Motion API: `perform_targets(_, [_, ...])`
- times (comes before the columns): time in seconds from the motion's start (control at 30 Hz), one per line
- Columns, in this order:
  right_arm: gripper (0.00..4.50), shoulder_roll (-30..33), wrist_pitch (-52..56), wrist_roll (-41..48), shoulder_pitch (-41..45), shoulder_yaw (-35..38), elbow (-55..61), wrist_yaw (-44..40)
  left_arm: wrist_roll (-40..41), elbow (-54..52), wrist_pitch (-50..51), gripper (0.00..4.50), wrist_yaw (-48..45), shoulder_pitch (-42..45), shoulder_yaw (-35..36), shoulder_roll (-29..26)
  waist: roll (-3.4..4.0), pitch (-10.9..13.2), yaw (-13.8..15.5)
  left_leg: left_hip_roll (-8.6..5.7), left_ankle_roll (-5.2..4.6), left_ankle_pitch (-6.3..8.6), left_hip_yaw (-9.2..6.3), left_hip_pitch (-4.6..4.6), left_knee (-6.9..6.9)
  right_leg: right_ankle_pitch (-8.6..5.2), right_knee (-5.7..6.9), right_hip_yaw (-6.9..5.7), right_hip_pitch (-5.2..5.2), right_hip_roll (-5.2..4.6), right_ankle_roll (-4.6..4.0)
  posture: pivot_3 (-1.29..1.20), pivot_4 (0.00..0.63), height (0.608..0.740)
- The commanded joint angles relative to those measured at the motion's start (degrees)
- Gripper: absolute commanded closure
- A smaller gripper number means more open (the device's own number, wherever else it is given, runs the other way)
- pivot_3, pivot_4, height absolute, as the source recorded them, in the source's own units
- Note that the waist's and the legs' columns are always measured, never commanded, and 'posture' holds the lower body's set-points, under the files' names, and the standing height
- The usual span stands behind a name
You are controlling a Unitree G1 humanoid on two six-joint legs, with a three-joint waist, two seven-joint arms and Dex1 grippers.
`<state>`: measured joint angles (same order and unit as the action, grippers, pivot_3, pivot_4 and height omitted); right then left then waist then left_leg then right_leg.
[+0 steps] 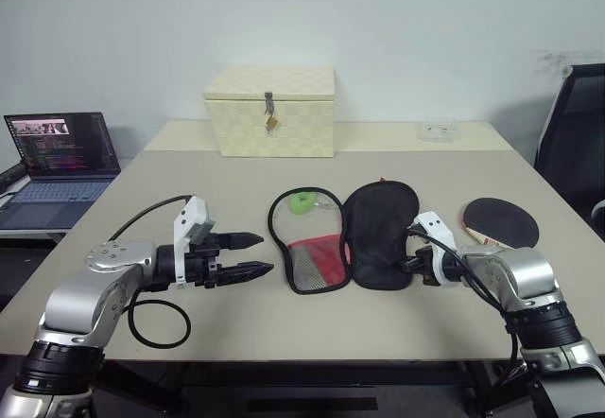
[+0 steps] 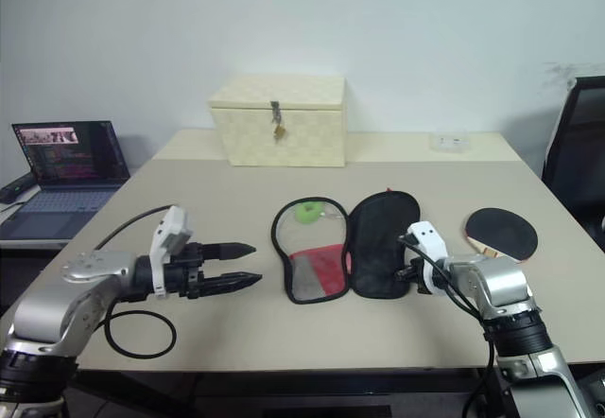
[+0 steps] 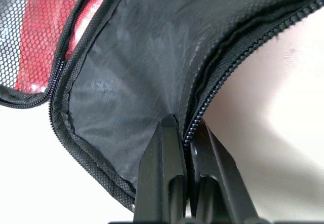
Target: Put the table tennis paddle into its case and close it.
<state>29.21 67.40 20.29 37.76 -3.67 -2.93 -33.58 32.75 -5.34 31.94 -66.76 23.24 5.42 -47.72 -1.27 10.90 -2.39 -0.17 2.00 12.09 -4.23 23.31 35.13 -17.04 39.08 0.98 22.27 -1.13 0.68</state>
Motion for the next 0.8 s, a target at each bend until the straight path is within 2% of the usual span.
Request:
perform_targets(0.03, [3.84, -0.4, -0.9, 0.1, 1.3, 1.1, 0.1, 0.7, -0.1, -0.6, -1.3, 0.95, -0.3, 1.0, 0.6, 0.0, 0.00, 0.0, 0.0, 0.00, 0.00, 0.00, 0.00, 0.00, 0.00, 0.00, 0.00, 0.00, 0.00, 0.00, 0.00, 0.00, 0.150, 0.740])
perform_targets(0.23, [1.79, 0.6, -0.3, 0.5, 1.0, 1.9, 1.9, 0.5, -0.1, -0.9, -1.4, 0.95, -0.3, 0.4, 0.7, 0.1, -0.01, 0.0, 0.1, -0.03, 0.00, 0.00, -0.01, 0.01, 0.06, 0.01, 0.00, 0.00, -0.03, -0.01, 0.01, 0.00, 0.150, 0.740])
perform_targets(0.4, [0.02, 2.8, 1.8, 1.2, 0.5, 4.6, 7.9, 1.7, 0.0, -1.4, -1.4, 0.95, -0.1, -0.1, 0.7, 0.2, 0.00, 0.0, 0.1, -0.02, 0.00, 0.00, -0.01, 0.03, 0.07, 0.01, 0.00, 0.00, -0.01, -0.01, 0.02, 0.00, 0.150, 0.740])
perform_targets(0.53, [0.02, 4.9, 1.5, 0.0, -1.3, 7.2, 10.6, 4.3, -0.1, -1.3, -1.7, 0.95, -0.4, -0.3, 0.6, 0.2, 0.00, 0.0, 0.2, -0.02, 0.00, 0.00, -0.03, 0.06, 0.06, 0.00, -0.04, -0.02, -0.01, -0.02, 0.02, 0.00, 0.150, 0.740])
perform_targets(0.6, [0.02, 4.5, 0.6, -2.5, -2.0, 10.1, 10.3, 9.5, -0.4, -0.9, -2.1, 0.95, -0.8, -0.1, 0.0, 0.3, 0.00, 0.0, 0.2, -0.02, 0.00, 0.00, -0.02, 0.05, 0.07, 0.01, -0.02, -0.01, -0.01, -0.02, 0.02, 0.00, 0.150, 0.740])
perform_targets(0.8, [0.02, -5.1, -0.7, -10.3, -2.7, 20.8, 9.6, 29.4, -1.3, 1.7, -3.3, 0.95, -2.4, 4.0, -2.4, 1.7, 0.00, 0.0, 0.3, -0.03, 0.10, -0.06, 0.01, 0.05, 0.08, 0.01, 0.05, 0.00, -0.01, -0.01, 0.01, 0.00, 0.150, 0.740])
